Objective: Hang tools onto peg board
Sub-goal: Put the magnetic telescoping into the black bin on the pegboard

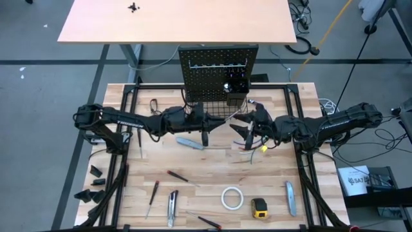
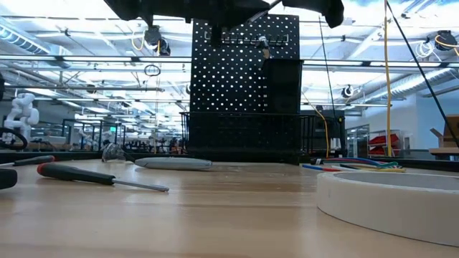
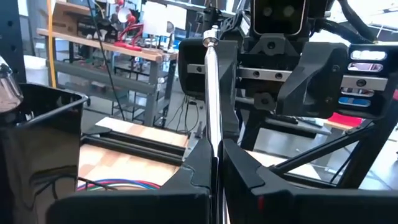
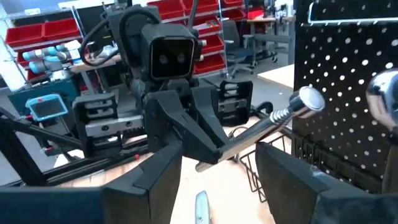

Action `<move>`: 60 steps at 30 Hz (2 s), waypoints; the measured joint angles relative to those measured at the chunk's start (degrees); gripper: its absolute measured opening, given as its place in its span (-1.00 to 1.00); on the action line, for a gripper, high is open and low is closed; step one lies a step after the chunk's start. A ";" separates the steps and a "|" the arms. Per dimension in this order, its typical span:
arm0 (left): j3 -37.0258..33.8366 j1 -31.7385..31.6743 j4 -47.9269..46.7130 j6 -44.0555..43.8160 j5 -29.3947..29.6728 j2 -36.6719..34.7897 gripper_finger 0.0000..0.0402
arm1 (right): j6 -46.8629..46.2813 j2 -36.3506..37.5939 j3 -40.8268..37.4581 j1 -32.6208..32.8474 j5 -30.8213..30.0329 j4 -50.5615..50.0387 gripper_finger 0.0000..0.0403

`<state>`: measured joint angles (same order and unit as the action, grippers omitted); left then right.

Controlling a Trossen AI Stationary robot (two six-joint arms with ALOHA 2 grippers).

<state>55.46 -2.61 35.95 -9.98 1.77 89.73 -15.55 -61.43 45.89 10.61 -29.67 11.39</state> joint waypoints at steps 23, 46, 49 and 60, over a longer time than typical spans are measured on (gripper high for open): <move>0.00 -0.02 2.56 1.38 -3.25 0.05 -0.95 | -0.30 -0.81 0.00 -2.36 -0.01 5.32 -0.45; 0.02 -2.78 -12.66 -1.68 2.28 -5.44 -0.10 | 8.15 8.08 0.29 -5.39 -15.99 4.22 -0.89; 0.02 -3.91 -15.05 -1.65 2.29 -7.80 -0.09 | 7.91 8.31 2.73 -7.93 -16.91 -2.65 -0.89; 0.02 -5.69 -16.22 -1.64 2.01 -9.28 -0.09 | 2.59 2.80 13.28 -16.40 -9.33 -22.40 -0.89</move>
<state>55.48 -8.29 19.73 -11.62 3.78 80.44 -12.97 -58.63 59.17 -5.79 -39.00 -11.02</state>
